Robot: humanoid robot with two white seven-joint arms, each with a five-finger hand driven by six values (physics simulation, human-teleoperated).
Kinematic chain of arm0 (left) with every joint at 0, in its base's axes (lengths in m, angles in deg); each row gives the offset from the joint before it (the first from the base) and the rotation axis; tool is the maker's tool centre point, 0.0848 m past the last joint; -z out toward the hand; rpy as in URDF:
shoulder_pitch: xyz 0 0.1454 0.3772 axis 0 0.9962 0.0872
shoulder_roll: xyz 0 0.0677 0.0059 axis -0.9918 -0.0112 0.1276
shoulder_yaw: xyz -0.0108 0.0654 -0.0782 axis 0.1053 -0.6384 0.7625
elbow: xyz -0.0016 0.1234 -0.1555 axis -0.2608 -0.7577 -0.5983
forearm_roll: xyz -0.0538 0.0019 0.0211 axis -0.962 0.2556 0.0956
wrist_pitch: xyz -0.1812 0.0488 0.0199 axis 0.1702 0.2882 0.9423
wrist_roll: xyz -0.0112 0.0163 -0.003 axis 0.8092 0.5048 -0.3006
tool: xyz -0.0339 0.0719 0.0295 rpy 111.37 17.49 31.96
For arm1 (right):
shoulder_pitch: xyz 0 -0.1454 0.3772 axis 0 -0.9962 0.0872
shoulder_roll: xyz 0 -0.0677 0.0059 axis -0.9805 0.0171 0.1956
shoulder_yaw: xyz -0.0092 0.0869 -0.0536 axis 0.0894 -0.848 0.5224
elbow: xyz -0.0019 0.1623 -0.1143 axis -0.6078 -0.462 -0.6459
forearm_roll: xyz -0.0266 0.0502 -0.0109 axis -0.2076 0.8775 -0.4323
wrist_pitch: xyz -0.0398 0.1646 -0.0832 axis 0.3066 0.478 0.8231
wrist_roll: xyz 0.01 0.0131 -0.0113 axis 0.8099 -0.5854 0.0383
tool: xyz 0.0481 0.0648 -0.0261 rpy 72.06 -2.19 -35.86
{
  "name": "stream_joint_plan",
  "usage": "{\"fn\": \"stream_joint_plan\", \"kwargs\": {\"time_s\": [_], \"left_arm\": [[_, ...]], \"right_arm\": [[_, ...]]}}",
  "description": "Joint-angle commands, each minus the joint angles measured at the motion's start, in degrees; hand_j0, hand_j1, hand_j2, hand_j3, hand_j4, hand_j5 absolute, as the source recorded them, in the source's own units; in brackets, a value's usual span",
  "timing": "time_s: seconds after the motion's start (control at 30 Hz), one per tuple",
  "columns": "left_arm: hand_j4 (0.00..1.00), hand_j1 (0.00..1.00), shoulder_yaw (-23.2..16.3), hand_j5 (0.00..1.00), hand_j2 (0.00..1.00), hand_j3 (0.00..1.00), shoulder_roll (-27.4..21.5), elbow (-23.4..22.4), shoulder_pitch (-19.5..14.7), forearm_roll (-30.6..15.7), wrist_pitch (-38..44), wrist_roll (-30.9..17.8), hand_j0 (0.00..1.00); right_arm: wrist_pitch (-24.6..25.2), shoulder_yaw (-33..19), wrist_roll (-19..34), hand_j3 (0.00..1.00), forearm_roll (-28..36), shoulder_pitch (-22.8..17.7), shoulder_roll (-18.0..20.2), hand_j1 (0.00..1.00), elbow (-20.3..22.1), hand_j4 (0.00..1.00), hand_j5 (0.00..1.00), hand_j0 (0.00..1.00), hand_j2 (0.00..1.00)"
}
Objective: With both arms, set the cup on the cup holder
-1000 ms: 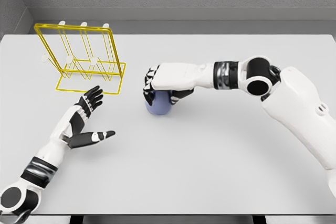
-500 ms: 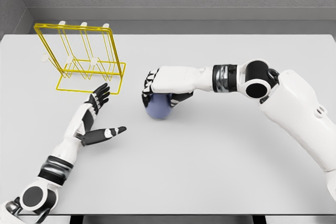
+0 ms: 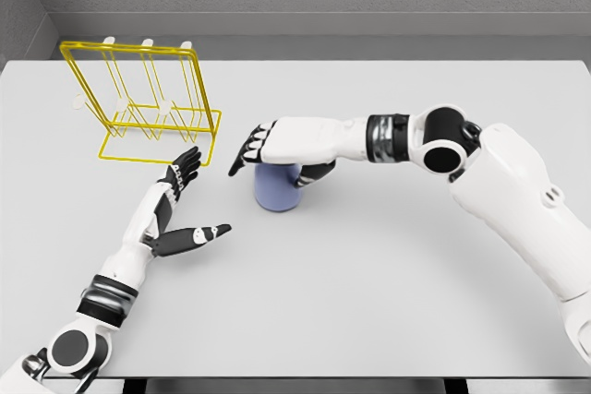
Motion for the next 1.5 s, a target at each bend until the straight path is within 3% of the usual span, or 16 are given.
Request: {"fn": "stream_joint_plan", "kwargs": {"time_s": [0.0,0.27,0.73,0.97,1.13,1.47], "left_arm": [[1.0,1.0,0.01,1.0,1.0,1.0,0.08,0.03,0.0,0.17,-0.01,0.01,1.0],[1.0,1.0,-0.08,1.0,1.0,1.0,0.87,0.12,0.09,0.17,-0.09,0.01,1.0],[1.0,1.0,-0.35,1.0,1.0,1.0,2.1,0.03,-0.79,0.34,-0.01,0.01,1.0],[1.0,1.0,-0.43,1.0,1.0,1.0,4.91,-0.49,-1.93,2.98,0.08,0.01,1.0],[1.0,1.0,-0.52,1.0,1.0,1.0,7.02,-2.87,-3.43,2.98,1.75,0.01,1.0],[1.0,1.0,-0.61,1.0,1.0,1.0,7.73,-3.66,-4.13,2.54,5.09,-0.16,1.0]], "right_arm": [[0.17,-0.12,-0.03,1.0,0.11,0.0,-0.22,1.0,-0.48,1.0,1.0,1.0,1.0],[0.17,-0.12,-0.03,1.0,0.2,0.09,-0.48,1.0,-3.38,1.0,1.0,1.0,1.0],[0.17,-2.05,-0.03,1.0,0.2,0.26,0.92,1.0,-4.88,1.0,1.0,1.0,1.0],[0.17,-10.48,-0.03,1.0,0.55,0.26,8.22,1.0,-4.44,1.0,1.0,1.0,1.0],[0.17,-13.74,-0.03,1.0,0.72,-0.44,17.36,1.0,-3.65,1.0,1.0,1.0,1.0],[0.17,-14.18,-0.03,1.0,0.81,-4.22,21.22,1.0,-2.24,1.0,1.0,1.0,1.0]]}}
